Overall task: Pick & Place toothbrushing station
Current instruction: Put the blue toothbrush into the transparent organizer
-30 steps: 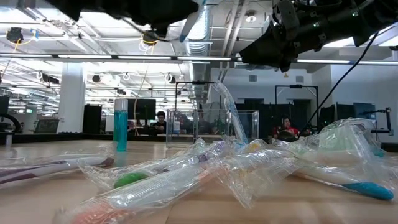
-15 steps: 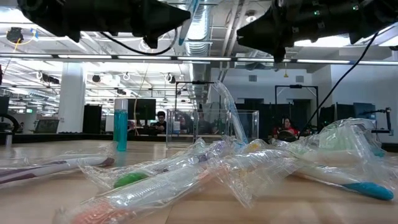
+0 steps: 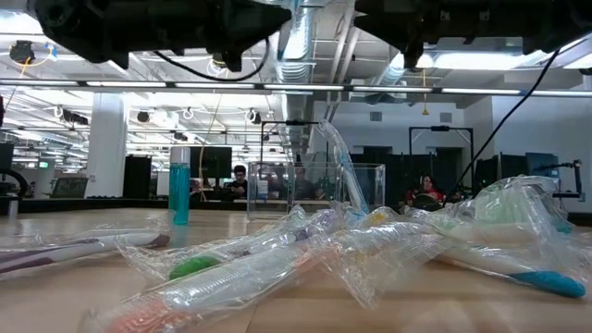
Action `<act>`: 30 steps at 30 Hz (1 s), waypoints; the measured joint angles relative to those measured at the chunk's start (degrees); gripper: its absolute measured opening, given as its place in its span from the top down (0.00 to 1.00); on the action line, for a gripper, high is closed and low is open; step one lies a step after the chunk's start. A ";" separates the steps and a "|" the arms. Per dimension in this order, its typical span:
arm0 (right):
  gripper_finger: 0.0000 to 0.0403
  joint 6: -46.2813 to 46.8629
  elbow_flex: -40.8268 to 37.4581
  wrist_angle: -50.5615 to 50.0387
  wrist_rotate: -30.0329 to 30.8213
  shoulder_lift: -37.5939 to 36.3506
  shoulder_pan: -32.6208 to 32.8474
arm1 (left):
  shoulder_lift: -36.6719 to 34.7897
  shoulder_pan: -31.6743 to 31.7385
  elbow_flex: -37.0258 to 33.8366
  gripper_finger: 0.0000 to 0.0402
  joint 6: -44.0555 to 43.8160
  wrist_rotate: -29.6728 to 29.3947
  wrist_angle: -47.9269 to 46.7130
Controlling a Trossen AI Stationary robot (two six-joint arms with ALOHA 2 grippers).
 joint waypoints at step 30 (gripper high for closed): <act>0.74 -4.95 0.25 1.61 -1.27 0.00 2.43 | 17.03 1.22 12.83 0.98 -1.66 2.62 3.32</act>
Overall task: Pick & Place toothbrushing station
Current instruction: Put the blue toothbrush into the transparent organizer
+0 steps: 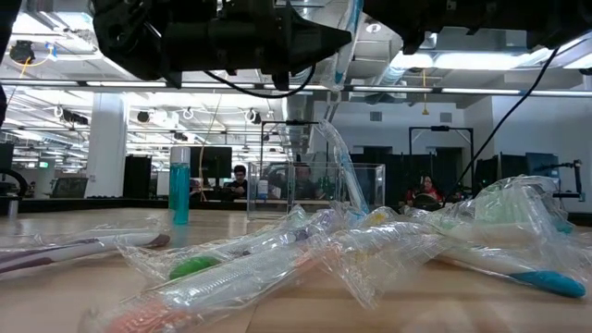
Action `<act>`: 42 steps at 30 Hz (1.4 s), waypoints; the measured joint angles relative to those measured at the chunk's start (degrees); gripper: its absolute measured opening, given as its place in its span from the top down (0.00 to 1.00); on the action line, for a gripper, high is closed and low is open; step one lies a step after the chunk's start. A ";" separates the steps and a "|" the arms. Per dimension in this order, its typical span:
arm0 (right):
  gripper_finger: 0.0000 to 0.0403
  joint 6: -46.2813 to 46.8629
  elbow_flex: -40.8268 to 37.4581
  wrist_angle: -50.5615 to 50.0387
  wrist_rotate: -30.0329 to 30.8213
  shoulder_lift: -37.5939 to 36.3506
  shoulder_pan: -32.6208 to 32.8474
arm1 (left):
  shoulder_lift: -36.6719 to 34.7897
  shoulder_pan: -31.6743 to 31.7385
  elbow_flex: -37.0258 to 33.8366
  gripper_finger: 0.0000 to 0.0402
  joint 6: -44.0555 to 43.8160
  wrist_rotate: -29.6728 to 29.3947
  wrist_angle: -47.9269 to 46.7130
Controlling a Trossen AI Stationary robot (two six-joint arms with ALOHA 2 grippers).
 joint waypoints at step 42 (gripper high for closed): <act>1.00 0.07 0.00 -0.39 -0.13 -0.24 0.04 | -0.68 0.04 -0.09 0.88 0.20 -0.09 -0.37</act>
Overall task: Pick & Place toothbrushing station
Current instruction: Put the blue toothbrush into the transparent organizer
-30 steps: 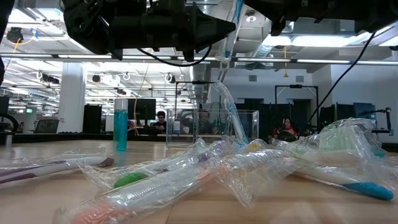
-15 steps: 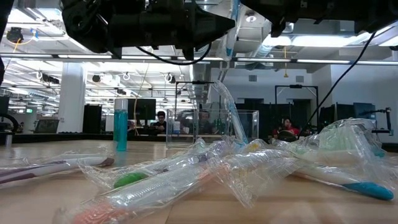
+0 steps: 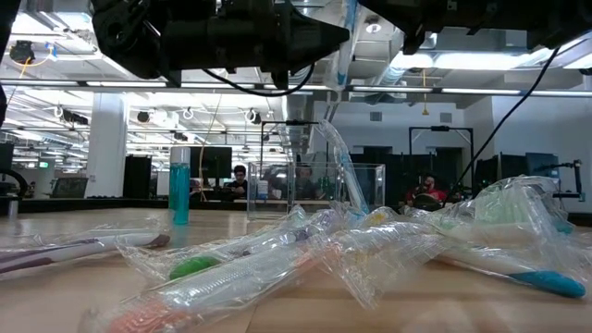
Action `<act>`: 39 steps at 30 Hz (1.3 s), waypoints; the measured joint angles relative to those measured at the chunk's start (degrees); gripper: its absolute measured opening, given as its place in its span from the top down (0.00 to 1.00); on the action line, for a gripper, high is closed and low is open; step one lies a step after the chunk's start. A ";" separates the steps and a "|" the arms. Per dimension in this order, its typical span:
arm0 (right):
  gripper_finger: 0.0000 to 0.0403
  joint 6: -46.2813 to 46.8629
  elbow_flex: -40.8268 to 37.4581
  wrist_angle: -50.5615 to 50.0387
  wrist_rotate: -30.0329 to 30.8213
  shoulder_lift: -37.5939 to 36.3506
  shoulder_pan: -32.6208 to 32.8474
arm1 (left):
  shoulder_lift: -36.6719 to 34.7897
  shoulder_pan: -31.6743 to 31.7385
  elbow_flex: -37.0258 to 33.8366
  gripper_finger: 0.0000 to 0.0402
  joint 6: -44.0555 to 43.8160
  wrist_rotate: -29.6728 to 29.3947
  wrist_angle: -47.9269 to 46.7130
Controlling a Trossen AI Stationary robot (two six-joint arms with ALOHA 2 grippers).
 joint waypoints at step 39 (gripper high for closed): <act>1.00 2.58 13.09 -4.66 -5.76 16.09 -5.09 | -20.20 0.48 -10.75 0.60 -1.51 -1.05 -5.32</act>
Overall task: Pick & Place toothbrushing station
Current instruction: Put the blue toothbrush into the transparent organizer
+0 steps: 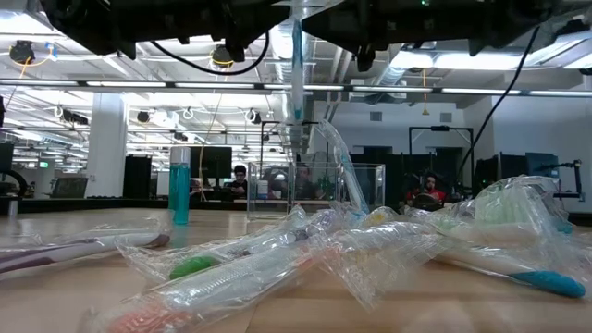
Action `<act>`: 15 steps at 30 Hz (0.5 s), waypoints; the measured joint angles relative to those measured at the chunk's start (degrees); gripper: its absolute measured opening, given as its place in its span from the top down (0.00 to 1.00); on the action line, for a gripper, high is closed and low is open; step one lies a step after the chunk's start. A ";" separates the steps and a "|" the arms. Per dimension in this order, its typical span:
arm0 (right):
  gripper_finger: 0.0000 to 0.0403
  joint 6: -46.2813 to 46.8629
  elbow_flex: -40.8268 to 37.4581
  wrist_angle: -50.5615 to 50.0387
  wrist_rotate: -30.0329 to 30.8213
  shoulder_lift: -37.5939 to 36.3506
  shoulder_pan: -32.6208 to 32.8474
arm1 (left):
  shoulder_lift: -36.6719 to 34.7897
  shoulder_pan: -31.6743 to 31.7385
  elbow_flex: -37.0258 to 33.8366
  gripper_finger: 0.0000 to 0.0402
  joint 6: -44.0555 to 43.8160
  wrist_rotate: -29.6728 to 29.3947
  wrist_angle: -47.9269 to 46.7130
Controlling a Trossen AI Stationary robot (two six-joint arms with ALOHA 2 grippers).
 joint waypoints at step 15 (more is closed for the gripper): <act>1.00 0.46 0.46 0.14 -0.28 0.94 -0.73 | 0.02 0.15 0.02 0.70 0.00 -0.02 -0.28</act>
